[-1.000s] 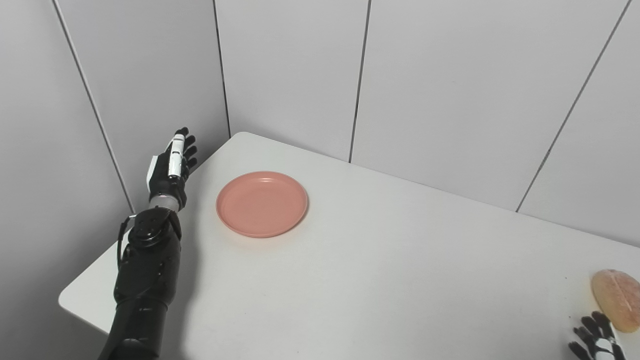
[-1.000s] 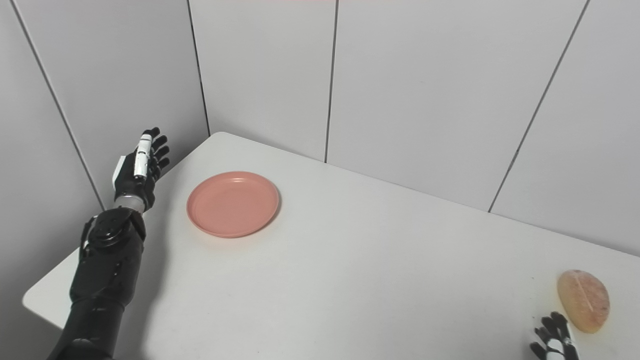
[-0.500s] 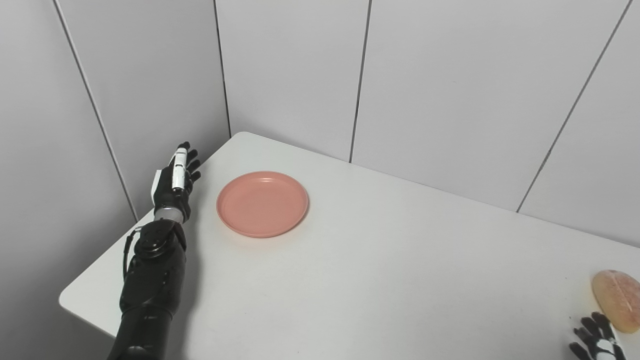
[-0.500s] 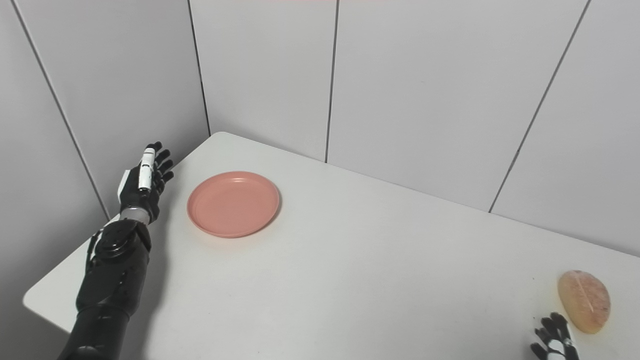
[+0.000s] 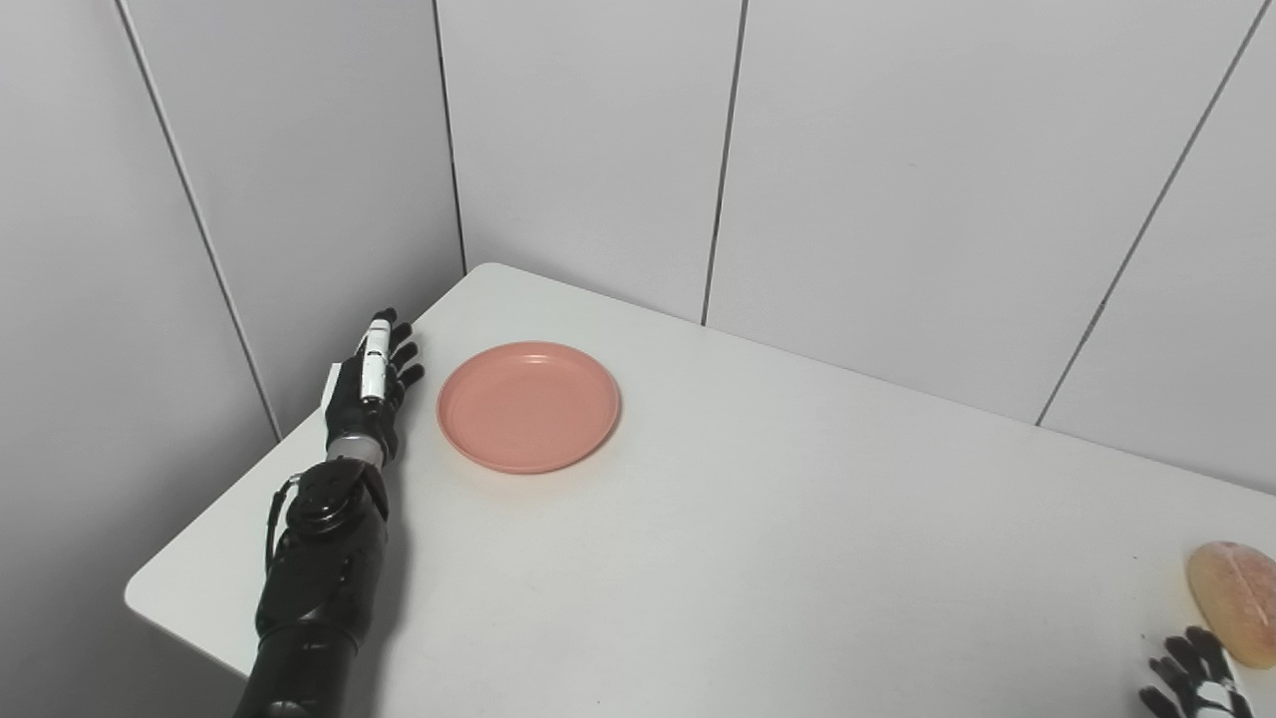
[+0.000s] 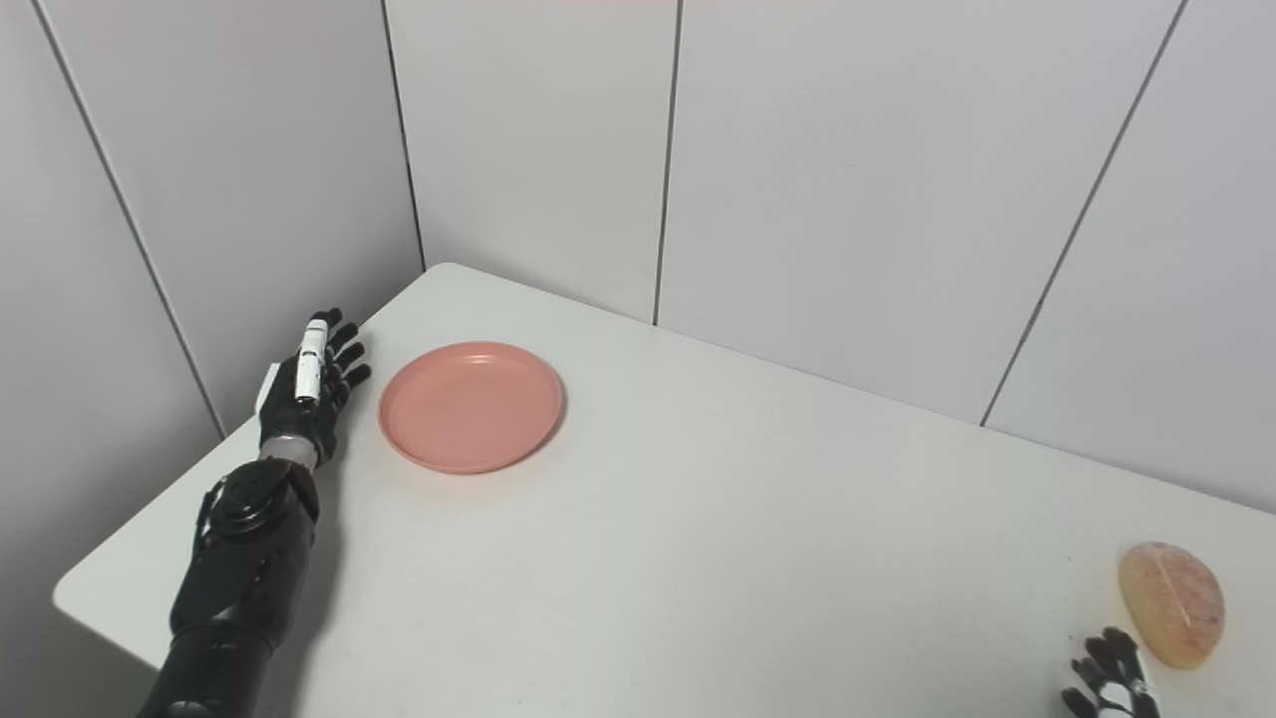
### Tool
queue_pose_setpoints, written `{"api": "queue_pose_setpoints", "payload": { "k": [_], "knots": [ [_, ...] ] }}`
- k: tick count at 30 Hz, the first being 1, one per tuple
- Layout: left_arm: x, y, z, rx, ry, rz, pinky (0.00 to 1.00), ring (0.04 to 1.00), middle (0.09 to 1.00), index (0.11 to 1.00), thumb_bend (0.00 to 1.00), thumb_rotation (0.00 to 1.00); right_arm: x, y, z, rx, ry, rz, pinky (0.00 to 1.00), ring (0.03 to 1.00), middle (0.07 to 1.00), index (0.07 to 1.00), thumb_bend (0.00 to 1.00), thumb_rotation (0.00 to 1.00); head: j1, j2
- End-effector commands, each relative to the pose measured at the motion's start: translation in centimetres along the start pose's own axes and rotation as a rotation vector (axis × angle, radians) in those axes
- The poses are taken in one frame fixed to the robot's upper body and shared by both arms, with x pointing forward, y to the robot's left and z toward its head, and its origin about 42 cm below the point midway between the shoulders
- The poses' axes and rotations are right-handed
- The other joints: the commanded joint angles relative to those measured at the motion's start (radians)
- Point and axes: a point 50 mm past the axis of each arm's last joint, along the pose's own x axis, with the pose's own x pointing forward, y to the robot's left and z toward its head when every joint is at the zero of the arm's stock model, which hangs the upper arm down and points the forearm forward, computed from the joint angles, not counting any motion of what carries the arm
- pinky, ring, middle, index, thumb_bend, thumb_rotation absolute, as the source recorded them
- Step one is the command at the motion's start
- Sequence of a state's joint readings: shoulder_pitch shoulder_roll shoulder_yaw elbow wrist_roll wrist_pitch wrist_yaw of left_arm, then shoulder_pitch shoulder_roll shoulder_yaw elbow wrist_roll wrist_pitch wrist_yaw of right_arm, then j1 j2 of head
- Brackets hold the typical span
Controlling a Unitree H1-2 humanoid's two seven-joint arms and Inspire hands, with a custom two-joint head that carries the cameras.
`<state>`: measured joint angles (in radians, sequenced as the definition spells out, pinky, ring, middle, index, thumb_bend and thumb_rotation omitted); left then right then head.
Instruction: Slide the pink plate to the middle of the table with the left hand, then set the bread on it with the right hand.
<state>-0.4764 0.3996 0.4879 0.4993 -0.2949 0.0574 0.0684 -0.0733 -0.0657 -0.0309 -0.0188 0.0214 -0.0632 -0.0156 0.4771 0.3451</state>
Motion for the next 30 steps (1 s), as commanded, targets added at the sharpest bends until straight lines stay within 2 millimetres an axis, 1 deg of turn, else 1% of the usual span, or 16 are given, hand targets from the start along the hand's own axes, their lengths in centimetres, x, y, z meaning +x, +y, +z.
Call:
{"api": "queue_pose_setpoints", "payload": {
  "k": [1,3,6,8,14,18,23,26,30],
  "knots": [
    [0.5,-0.3,1.2,-0.008,-0.062,-0.018,0.93,0.94,0.945,0.926,0.28,1.0,-0.2,-0.2,0.6,0.001,-0.034,0.01,0.88,0.918,0.92,0.926,0.27,1.0,-0.001,0.0],
    [0.4,-0.2,0.9,-0.01,-0.06,-0.014,0.93,0.938,0.949,0.927,0.28,1.0,-0.2,-0.2,0.6,-0.004,-0.036,0.008,0.86,0.915,0.919,0.925,0.27,1.0,0.001,0.0],
    [0.3,-0.2,0.6,-0.022,-0.056,0.0,0.93,0.932,0.946,0.924,0.28,1.0,-0.1,-0.3,0.4,-0.005,-0.037,0.01,0.86,0.913,0.918,0.923,0.27,1.0,0.003,-0.001],
    [0.2,-0.2,0.5,-0.029,-0.055,0.003,0.93,0.931,0.946,0.927,0.27,1.0,-0.1,-0.2,0.5,-0.001,-0.035,0.012,0.89,0.923,0.924,0.927,0.26,1.0,0.004,-0.003],
    [0.3,-0.1,-0.1,-0.015,-0.049,0.008,0.91,0.908,0.924,0.913,0.28,1.0,-0.1,-0.2,0.4,-0.002,-0.031,0.014,0.91,0.934,0.933,0.938,0.25,1.0,0.001,-0.006],
    [0.1,-0.4,-0.5,-0.018,-0.04,-0.004,0.93,0.926,0.93,0.916,0.28,1.0,-0.1,-0.2,0.4,-0.001,-0.035,0.016,0.91,0.932,0.931,0.939,0.25,1.0,0.0,-0.006],
    [-0.2,-1.0,-0.8,-0.022,-0.025,-0.024,0.92,0.922,0.929,0.918,0.28,1.0,-0.2,-0.1,0.4,-0.004,-0.035,0.013,0.91,0.932,0.93,0.938,0.24,1.0,-0.008,-0.004],
    [-0.3,-1.5,-1.2,-0.009,-0.014,-0.039,0.94,0.918,0.919,0.919,0.28,1.0,-0.2,-0.1,0.4,-0.006,-0.034,0.012,0.9,0.928,0.928,0.935,0.24,1.0,-0.009,-0.004],
    [-0.3,-2.1,-1.6,-0.011,0.007,-0.035,0.92,0.911,0.907,0.896,0.28,1.0,-0.2,0.0,0.5,-0.009,-0.031,0.013,0.88,0.926,0.929,0.937,0.24,1.0,-0.012,-0.001]
  ]
}}
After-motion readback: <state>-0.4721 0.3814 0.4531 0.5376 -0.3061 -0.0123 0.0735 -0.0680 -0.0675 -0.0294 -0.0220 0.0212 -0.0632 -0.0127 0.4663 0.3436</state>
